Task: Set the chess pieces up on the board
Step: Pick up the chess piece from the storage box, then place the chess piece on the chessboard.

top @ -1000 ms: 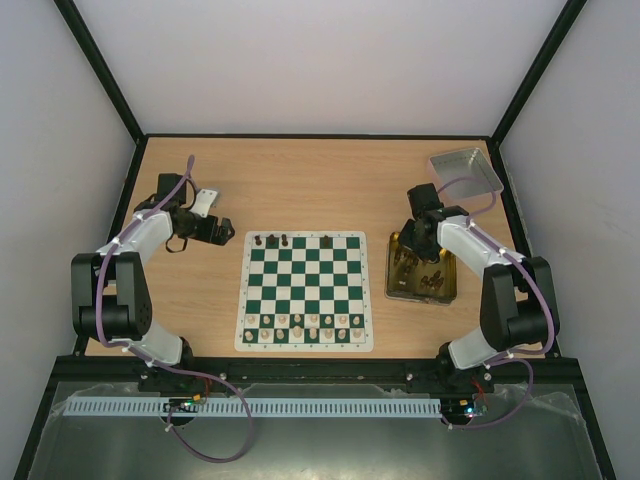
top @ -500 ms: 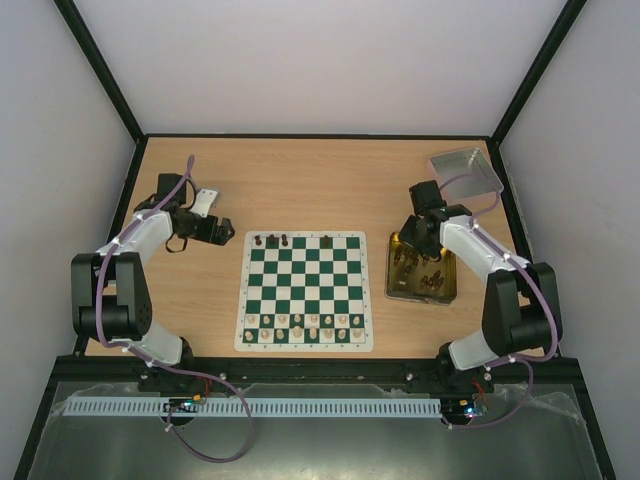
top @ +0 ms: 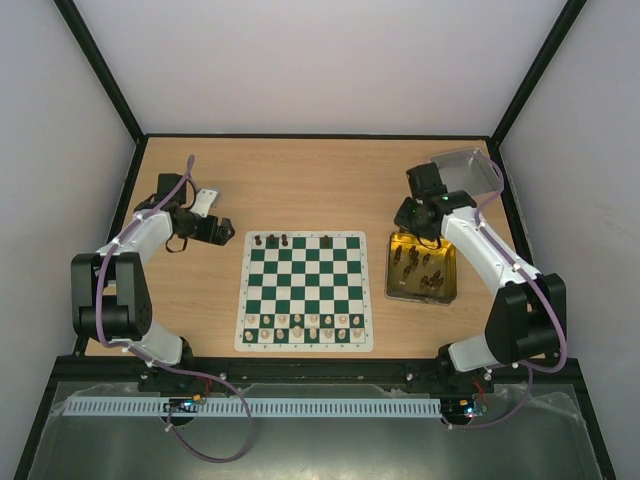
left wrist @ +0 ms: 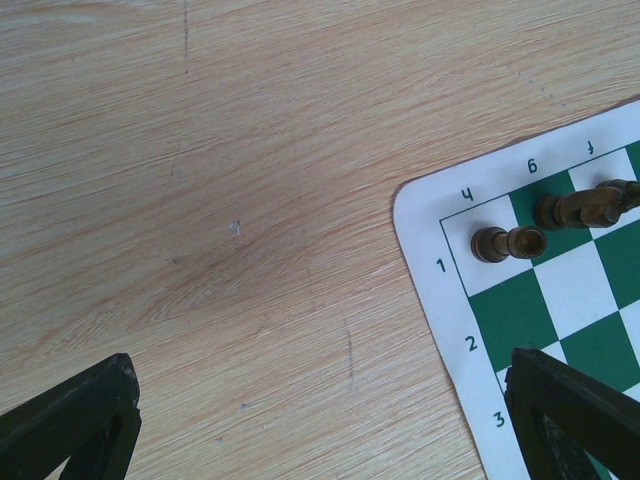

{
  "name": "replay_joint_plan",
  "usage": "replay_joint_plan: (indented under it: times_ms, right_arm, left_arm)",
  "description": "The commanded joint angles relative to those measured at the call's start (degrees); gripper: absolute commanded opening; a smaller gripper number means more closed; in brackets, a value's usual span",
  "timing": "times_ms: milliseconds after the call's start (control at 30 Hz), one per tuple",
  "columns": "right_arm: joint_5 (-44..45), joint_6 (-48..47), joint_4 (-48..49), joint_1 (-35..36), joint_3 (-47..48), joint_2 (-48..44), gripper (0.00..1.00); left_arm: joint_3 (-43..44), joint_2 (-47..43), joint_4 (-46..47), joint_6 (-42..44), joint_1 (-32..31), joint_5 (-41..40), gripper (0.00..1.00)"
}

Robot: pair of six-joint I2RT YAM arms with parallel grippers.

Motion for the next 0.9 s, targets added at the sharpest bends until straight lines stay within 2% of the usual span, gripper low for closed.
replay_joint_plan:
  times_ms: [0, 200, 367, 533, 767, 867]
  right_arm:
    - [2.36, 0.60, -4.02, 4.76, 5.93, 0.63, 0.03]
    - [2.85, 1.33, -5.56, 11.40, 14.89, 7.03, 0.03]
    - [3.26, 0.94, -7.89, 16.20, 25.92, 15.62, 0.03]
    - [1.00, 0.27, -10.32, 18.47, 36.75, 24.26, 0.03]
    - [-0.55, -2.52, -18.72, 20.19, 54.10, 36.79, 0.03]
    - [-2.25, -3.26, -19.47, 20.61, 56.12, 39.69, 0.04]
  left_arm:
    - [-0.87, -1.23, -0.21, 0.45, -0.21, 0.64, 0.99]
    - [-0.80, -1.44, -0.37, 0.54, -0.21, 1.12, 0.99]
    - [-0.98, -1.60, -0.38, 0.67, -0.21, 1.32, 0.99]
    - [-1.04, -1.65, -0.46, 0.78, -0.21, 1.74, 0.99]
    - [-1.13, -1.81, -0.29, 0.95, -0.21, 2.12, 0.99]
    - [-1.20, -2.02, -0.20, 0.97, -0.21, 2.13, 0.99]
